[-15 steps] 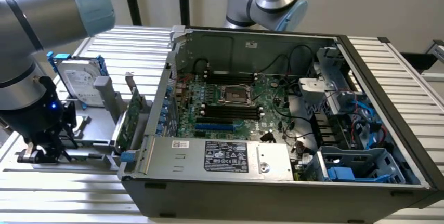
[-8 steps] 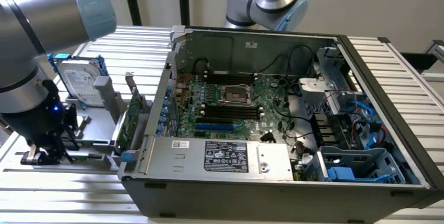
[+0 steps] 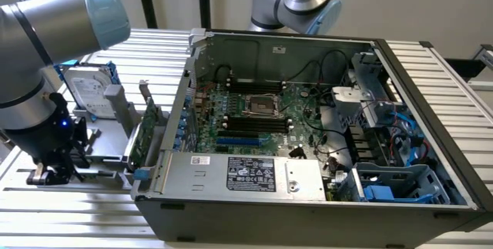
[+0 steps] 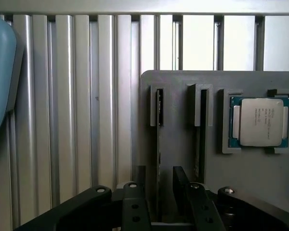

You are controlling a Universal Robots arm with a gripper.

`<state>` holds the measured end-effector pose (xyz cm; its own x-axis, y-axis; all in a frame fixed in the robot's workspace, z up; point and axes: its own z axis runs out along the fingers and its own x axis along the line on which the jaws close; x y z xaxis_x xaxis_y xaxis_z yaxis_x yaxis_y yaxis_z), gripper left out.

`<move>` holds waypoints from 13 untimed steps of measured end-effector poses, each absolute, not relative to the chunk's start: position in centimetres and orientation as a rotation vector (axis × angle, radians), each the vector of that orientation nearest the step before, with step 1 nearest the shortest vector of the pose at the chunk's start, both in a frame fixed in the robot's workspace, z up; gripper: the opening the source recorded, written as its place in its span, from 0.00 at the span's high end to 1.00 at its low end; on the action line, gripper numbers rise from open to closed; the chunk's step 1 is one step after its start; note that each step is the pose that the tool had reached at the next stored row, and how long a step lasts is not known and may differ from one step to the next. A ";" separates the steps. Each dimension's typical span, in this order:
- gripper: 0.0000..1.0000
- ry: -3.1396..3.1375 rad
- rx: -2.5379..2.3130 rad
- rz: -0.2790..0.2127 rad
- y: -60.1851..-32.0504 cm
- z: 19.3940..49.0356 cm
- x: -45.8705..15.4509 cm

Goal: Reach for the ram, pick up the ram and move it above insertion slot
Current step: 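Pick up the ram and move it above insertion slot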

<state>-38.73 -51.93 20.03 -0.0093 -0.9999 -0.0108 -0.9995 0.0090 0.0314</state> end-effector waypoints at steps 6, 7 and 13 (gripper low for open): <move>0.64 -2.230 2.210 -0.064 -51.9 19.9 -38.7; 0.64 -2.230 2.210 -0.064 -52.0 19.9 -38.7; 0.64 -2.230 2.210 -0.064 -52.1 19.7 -38.7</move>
<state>-38.68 -52.13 19.71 -0.0094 -0.9996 -0.0273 -0.9995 0.0085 0.0300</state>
